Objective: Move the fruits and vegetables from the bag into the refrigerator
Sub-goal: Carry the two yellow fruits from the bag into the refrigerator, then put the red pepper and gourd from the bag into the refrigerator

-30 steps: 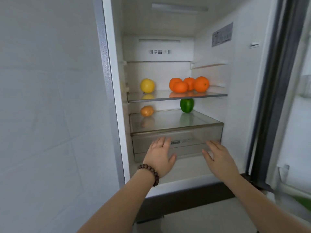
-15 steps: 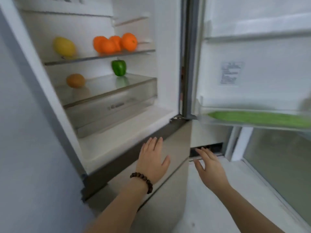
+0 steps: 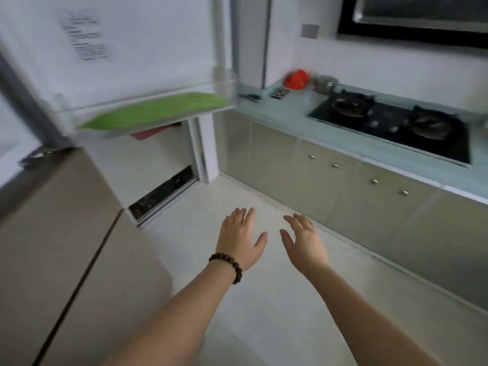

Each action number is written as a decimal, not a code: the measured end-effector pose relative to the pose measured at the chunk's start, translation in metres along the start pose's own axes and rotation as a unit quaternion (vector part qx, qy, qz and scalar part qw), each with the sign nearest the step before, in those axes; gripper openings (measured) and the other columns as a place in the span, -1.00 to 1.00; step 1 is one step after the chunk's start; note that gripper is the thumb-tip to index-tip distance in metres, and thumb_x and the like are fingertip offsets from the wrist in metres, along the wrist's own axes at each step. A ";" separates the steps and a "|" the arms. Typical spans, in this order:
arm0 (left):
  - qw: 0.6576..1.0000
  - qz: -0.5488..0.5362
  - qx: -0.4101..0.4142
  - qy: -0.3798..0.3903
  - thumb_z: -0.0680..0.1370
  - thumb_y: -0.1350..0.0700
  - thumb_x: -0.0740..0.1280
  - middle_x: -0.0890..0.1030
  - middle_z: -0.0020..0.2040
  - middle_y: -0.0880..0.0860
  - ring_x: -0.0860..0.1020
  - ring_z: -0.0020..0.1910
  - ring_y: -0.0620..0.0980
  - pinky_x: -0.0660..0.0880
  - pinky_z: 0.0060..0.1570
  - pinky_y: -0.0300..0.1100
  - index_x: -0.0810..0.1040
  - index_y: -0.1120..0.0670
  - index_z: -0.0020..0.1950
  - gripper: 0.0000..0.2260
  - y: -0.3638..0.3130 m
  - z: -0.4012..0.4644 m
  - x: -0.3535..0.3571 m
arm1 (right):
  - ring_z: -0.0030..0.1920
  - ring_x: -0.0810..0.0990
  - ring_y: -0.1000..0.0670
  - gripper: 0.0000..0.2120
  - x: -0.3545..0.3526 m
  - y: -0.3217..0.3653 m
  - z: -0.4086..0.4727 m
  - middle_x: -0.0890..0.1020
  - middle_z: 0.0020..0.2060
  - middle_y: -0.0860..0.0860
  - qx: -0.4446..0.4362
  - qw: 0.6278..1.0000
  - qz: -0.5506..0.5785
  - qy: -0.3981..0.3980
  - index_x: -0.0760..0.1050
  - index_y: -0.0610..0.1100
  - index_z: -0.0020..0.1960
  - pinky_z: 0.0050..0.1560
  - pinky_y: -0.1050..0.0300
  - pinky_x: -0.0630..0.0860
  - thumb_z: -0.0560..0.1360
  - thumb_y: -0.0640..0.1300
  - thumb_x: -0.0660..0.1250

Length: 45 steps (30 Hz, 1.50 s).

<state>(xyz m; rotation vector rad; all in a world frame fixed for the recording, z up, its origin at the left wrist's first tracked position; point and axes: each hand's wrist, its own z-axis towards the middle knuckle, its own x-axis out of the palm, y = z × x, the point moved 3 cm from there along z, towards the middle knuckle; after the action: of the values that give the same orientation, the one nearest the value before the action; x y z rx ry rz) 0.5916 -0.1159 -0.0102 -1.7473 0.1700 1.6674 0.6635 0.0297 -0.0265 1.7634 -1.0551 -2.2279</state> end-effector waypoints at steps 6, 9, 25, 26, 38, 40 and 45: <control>0.983 -0.006 0.163 0.079 0.54 -0.16 0.14 0.30 0.45 0.08 0.14 0.48 0.08 0.05 0.46 -0.04 0.18 0.12 0.49 -0.40 -0.166 0.032 0.090 | 0.44 0.23 -0.09 -0.60 -0.093 -0.154 -0.034 0.38 0.39 -0.08 0.150 0.985 -0.015 -0.079 0.36 -0.09 0.38 0.40 0.02 0.24 0.57 -0.01 0.18; 0.966 0.001 0.235 0.111 0.50 -0.19 0.08 0.33 0.42 0.07 0.17 0.46 0.08 0.10 0.44 -0.02 0.19 0.11 0.49 -0.37 -0.256 0.043 0.137 | 0.44 0.24 -0.11 -0.60 -0.142 -0.233 -0.067 0.41 0.37 -0.08 0.223 0.966 -0.024 -0.130 0.37 -0.11 0.37 0.41 0.03 0.22 0.56 -0.04 0.20; 0.800 0.001 0.536 0.270 0.56 -0.16 0.13 0.18 0.52 0.04 0.05 0.52 0.00 -0.02 0.48 -0.08 0.09 0.05 0.53 -0.40 -0.608 -0.056 0.315 | 0.48 0.15 -0.06 -0.61 -0.294 -0.462 -0.313 0.32 0.42 -0.04 0.549 0.766 -0.022 -0.334 0.34 -0.08 0.39 0.41 0.11 0.14 0.58 -0.03 0.14; 0.788 0.003 0.549 0.279 0.56 -0.16 0.13 0.18 0.52 0.04 0.04 0.52 0.00 -0.03 0.48 -0.08 0.08 0.05 0.53 -0.40 -0.621 -0.064 0.324 | 0.48 0.15 -0.05 -0.61 -0.298 -0.470 -0.324 0.33 0.42 -0.04 0.563 0.753 -0.019 -0.341 0.34 -0.08 0.38 0.41 0.12 0.14 0.59 -0.02 0.14; 0.712 0.000 0.625 0.322 0.57 -0.16 0.10 0.14 0.54 0.02 0.00 0.53 -0.02 -0.07 0.49 -0.07 0.07 0.02 0.53 -0.41 -0.821 -0.061 0.431 | 0.47 0.16 -0.04 -0.60 -0.397 -0.631 -0.359 0.32 0.43 -0.04 0.637 0.657 -0.006 -0.402 0.37 -0.07 0.37 0.44 0.07 0.15 0.56 -0.02 0.19; 0.707 -0.007 0.628 0.325 0.57 -0.16 0.11 0.14 0.53 0.03 0.00 0.53 -0.01 -0.06 0.49 -0.06 0.07 0.03 0.53 -0.41 -0.868 -0.048 0.447 | 0.44 0.22 -0.06 -0.60 -0.429 -0.670 -0.353 0.36 0.40 -0.06 0.639 0.654 -0.012 -0.404 0.38 -0.08 0.36 0.43 0.05 0.19 0.54 -0.02 0.22; 0.701 -0.014 0.640 0.314 0.56 -0.16 0.11 0.18 0.52 0.06 0.06 0.51 0.03 0.01 0.49 -0.01 0.10 0.05 0.52 -0.41 -0.981 -0.014 0.481 | 0.39 0.29 -0.05 -0.62 -0.509 -0.751 -0.341 0.42 0.34 -0.05 0.627 0.656 -0.038 -0.417 0.41 -0.10 0.32 0.41 0.06 0.20 0.52 -0.08 0.26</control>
<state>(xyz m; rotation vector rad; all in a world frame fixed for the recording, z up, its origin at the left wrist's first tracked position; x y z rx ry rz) 1.2137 0.7809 -0.0682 -1.0179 1.2629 0.4355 1.3719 0.6893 -0.0718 0.5958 -3.3394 -2.4615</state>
